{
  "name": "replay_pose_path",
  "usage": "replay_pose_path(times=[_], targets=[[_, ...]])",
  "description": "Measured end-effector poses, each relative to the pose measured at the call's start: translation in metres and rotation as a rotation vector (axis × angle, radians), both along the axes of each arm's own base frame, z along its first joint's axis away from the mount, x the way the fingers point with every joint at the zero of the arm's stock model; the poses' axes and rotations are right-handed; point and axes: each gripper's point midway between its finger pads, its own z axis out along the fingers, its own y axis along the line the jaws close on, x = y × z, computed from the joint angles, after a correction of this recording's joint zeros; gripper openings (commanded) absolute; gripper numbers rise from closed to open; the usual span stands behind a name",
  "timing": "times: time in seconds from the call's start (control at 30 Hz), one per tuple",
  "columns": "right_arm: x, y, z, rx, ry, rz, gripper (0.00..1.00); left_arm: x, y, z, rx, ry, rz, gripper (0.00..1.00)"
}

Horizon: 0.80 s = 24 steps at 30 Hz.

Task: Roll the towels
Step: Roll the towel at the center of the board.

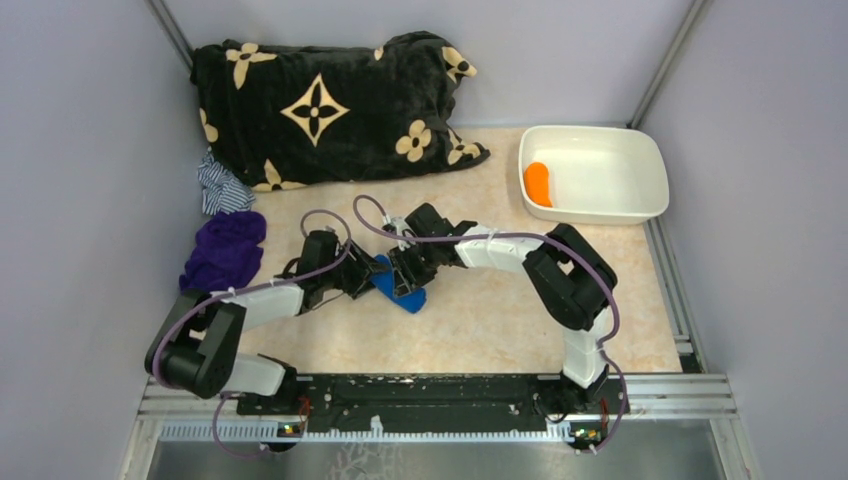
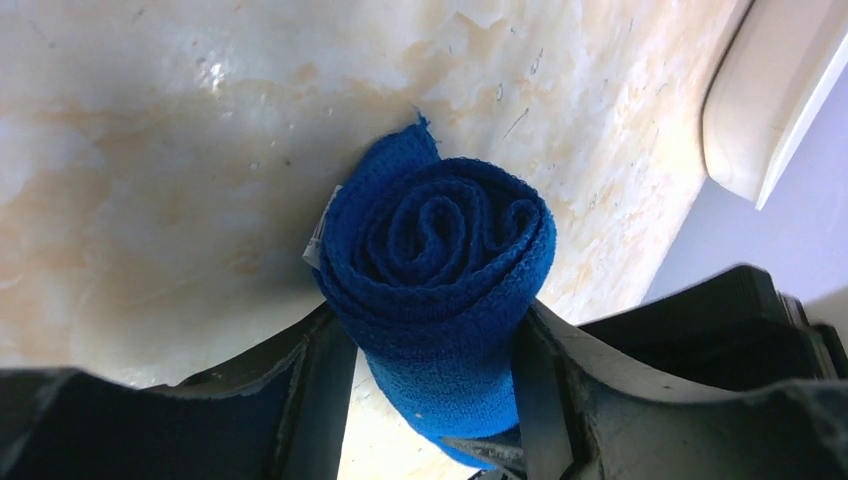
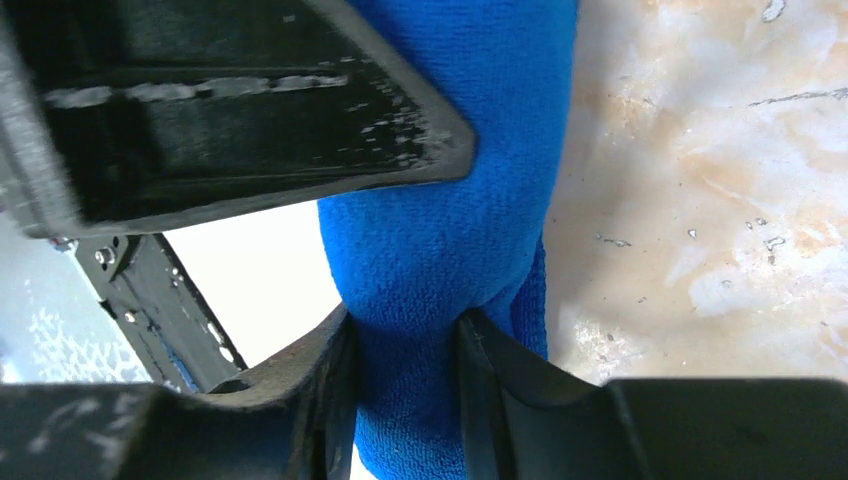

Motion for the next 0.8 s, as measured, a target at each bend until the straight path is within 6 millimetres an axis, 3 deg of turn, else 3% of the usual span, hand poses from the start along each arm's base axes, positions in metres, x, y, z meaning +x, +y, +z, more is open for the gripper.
replay_pose_path(times=[0.13,0.33,0.63,0.8], targets=[[0.001,-0.003,0.003,-0.068,-0.106,-0.004,0.51,0.006,-0.002,-0.003,0.023,0.022,-0.012,0.57],[0.0,-0.007,0.005,-0.216,-0.342,0.029,0.57,0.008,-0.003,-0.006,0.049,0.041,-0.03,0.57],[0.002,-0.009,0.016,-0.35,-0.573,0.077,0.6,0.01,-0.003,-0.007,0.066,0.053,-0.042,0.59],[0.001,-0.007,0.008,-0.393,-0.611,0.099,0.6,0.011,-0.004,-0.007,0.067,0.055,-0.045,0.6]])
